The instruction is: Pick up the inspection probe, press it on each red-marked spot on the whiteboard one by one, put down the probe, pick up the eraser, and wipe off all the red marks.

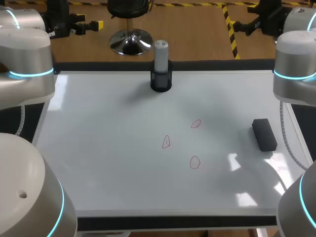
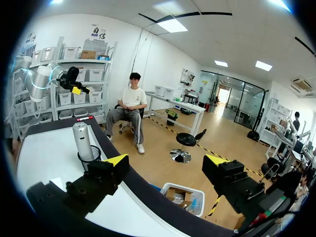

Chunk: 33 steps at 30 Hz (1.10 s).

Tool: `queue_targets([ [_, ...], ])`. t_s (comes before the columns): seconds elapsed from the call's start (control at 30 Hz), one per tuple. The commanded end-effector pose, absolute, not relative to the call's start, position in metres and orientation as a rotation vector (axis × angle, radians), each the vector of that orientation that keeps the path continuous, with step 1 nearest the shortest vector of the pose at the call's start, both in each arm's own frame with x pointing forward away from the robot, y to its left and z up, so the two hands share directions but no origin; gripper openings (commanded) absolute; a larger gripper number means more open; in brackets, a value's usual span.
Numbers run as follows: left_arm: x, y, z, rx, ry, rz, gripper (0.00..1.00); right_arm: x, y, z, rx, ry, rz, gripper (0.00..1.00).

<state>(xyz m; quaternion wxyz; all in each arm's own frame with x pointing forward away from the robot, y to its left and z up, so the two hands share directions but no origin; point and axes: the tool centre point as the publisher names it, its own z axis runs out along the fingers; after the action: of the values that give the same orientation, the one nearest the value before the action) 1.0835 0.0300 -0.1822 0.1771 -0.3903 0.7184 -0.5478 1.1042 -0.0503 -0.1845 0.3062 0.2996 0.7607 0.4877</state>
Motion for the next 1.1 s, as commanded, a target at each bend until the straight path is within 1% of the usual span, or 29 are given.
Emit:
queue_targets([
  [0.03, 1.083, 0.03, -0.182, -1.105, 2.033, -1.55, 1.0, 1.104, -0.05, -0.184, 0.793, 2.013, 1.291, 1.0],
  [0.77, 1.08, 0.015, -0.178, -0.953, 2.148, -1.51, 1.0, 1.104, -0.05, -0.184, 0.793, 2.013, 1.291, 1.0],
  [1.1, 1.077, 0.008, -0.183, -0.758, 2.25, -1.597, 1.0, 1.104, -0.05, -0.184, 0.793, 2.013, 1.291, 1.0],
])
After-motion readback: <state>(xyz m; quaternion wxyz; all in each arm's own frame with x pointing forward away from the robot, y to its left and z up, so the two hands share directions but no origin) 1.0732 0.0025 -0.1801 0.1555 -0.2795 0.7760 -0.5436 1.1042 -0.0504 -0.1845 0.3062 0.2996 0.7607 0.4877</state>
